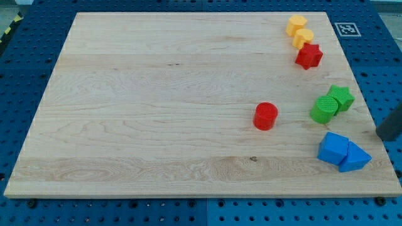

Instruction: Separate the green blocks

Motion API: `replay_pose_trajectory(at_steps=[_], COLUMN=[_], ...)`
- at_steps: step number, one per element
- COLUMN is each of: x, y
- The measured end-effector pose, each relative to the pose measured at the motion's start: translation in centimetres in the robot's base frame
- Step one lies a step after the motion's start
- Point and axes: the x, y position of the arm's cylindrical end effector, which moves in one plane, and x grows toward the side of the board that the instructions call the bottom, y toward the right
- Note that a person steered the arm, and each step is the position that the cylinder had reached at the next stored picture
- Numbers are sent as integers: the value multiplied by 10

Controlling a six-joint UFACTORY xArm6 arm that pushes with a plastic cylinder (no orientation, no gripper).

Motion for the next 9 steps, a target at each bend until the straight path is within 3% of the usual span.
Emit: replay_pose_trajectory(at_steps=[5,7,9], x=[-37,-73,-81], y=[-67,-64,-82])
